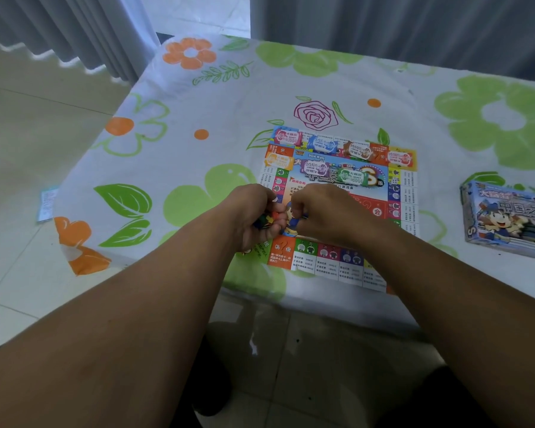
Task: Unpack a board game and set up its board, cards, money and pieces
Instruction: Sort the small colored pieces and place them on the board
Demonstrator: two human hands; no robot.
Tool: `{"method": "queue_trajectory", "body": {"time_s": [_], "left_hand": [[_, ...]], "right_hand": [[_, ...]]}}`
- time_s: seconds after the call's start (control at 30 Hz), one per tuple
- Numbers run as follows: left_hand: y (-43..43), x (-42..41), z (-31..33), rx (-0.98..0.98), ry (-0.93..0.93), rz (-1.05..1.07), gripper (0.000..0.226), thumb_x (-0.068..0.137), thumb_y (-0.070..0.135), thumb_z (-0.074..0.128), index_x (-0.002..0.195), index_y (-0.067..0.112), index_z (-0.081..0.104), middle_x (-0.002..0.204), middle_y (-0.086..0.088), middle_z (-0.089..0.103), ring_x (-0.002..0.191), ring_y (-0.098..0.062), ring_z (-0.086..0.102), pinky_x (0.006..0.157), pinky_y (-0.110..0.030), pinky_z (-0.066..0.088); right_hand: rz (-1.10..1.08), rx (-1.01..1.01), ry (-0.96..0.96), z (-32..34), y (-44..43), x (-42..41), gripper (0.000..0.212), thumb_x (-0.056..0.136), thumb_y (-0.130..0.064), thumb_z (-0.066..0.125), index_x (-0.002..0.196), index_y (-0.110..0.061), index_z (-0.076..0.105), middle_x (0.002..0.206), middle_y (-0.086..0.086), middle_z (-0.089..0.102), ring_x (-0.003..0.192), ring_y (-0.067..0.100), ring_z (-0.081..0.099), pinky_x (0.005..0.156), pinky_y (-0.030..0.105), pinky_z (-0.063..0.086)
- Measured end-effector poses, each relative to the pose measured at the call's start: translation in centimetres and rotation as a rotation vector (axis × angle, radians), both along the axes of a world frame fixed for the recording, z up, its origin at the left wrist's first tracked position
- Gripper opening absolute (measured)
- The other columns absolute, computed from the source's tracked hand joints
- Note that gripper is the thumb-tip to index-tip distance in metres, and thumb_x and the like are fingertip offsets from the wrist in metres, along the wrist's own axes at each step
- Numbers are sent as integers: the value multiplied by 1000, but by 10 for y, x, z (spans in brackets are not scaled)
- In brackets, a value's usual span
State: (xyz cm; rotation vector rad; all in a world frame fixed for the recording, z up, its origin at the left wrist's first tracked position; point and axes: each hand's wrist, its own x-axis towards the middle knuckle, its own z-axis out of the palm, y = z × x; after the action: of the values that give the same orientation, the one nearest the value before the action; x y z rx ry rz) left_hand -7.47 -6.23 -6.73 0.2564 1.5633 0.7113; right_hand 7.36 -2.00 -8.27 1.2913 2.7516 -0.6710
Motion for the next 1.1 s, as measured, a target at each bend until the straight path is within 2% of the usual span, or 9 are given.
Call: {"method": "queue_trajectory", "body": {"time_s": [0.13, 0.27, 0.4, 0.53, 0.63, 0.77, 0.87, 1.0, 1.1], "left_hand": [[1, 2, -2, 1, -9, 17, 33, 102, 21, 42, 81, 3, 60, 70, -10, 59, 56, -17, 57, 40, -20, 48], [2, 5, -2, 1, -32, 21, 29, 102, 19, 43, 87, 1, 60, 73, -11, 60, 60, -18, 58, 41, -21, 49], [3, 8, -3, 5, -55, 15, 32, 103, 21, 43, 87, 0, 60, 74, -13, 61, 60, -21, 61, 42, -23, 51], [3, 12, -2, 59, -92, 24, 26, 102, 19, 42, 96, 5, 63, 83, -11, 60, 66, -25, 65, 45, -25, 53], [3, 11, -1, 76, -112, 4, 29, 100, 15, 42, 89, 11, 68, 76, -8, 65, 61, -21, 66, 44, -22, 51], [4, 8, -3, 25, -99, 21, 25, 102, 18, 42, 87, 9, 59, 63, -7, 62, 49, -15, 59, 37, -19, 43], [5, 6, -3, -17, -62, 13, 34, 102, 24, 43, 70, 15, 51, 51, 0, 51, 40, -9, 45, 34, -15, 33], [4, 8, 1, -10, -44, -14, 41, 103, 28, 42, 62, 21, 42, 47, 5, 41, 34, -7, 29, 33, -12, 21], [3, 9, 4, 0, -7, -37, 40, 103, 26, 42, 64, 20, 41, 42, 6, 37, 32, -6, 25, 34, -10, 18]], "right_hand": [[-12, 57, 58, -6, 1, 5, 6, 81, -9, 71, 87, -9, 69, 84, 4, 62, 80, 23, 58, 64, 30, 43], [-108, -13, 114, -4, 4, 11, 8, 81, -8, 73, 88, -11, 74, 79, -7, 58, 78, 15, 58, 61, 22, 42], [-223, -117, 295, 11, 12, 11, 8, 82, -6, 71, 84, -12, 76, 75, -4, 69, 71, 10, 66, 70, 35, 58], [-164, -226, 425, 23, 9, 0, 8, 83, -9, 76, 88, -14, 77, 75, -4, 73, 71, 11, 71, 75, 41, 60], [-113, -272, 419, 25, 5, -7, 5, 87, -12, 73, 90, -14, 76, 76, 0, 74, 68, 13, 73, 75, 42, 61], [-182, -237, 510, 28, 10, 0, 6, 88, -4, 69, 90, -7, 74, 77, 5, 73, 72, 17, 74, 72, 40, 63], [-239, -242, 432, 31, 17, 17, 6, 88, -3, 71, 91, -8, 72, 76, 5, 71, 66, 17, 72, 63, 33, 61], [-185, -235, 164, 26, 18, 31, 15, 85, -4, 75, 95, -14, 73, 81, -3, 71, 75, 10, 68, 70, 31, 56], [-114, -207, 42, 20, 15, 31, 21, 84, -4, 74, 101, -16, 72, 85, -6, 69, 82, 10, 66, 71, 28, 53]]}}
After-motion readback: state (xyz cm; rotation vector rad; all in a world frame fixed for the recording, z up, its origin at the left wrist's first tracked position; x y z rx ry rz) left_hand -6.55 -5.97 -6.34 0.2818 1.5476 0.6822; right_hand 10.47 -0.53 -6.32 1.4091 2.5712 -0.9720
